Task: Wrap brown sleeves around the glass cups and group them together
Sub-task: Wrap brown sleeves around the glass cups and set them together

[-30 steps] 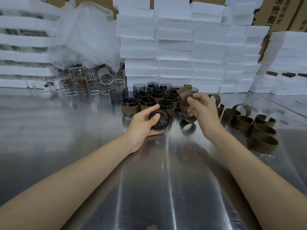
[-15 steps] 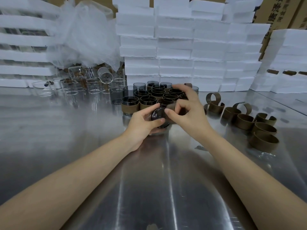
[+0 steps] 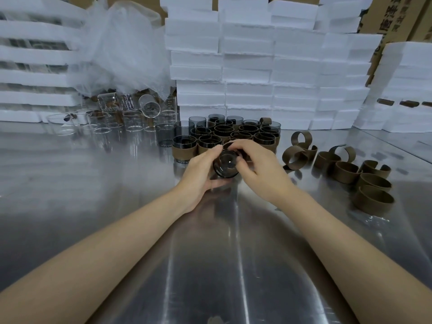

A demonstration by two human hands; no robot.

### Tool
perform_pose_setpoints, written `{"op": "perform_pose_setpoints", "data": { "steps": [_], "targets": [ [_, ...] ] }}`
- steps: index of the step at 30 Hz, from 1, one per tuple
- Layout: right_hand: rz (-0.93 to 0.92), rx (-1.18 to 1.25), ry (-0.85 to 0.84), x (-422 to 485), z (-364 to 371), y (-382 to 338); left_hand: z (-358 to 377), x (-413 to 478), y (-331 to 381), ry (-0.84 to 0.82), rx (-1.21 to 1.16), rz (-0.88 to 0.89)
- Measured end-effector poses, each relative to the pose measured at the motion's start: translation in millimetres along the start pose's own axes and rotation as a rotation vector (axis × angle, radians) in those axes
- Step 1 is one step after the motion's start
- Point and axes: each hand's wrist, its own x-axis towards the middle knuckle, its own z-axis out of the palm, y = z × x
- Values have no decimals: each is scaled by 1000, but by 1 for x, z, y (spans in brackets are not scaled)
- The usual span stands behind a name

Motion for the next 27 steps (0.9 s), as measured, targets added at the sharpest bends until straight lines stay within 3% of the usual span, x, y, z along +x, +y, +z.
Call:
{"op": "perform_pose_setpoints", "data": {
  "steps": [4,11,27],
  "targets": [
    [-1,4,13,0,0,-1,-1,-2,-3,-25,95,35],
    [269,307,191,6,0,4,-2,0,-6,6,125,52],
    [345,405,93,8,-10,11,1,0,0,-14,201,18]
  ]
}}
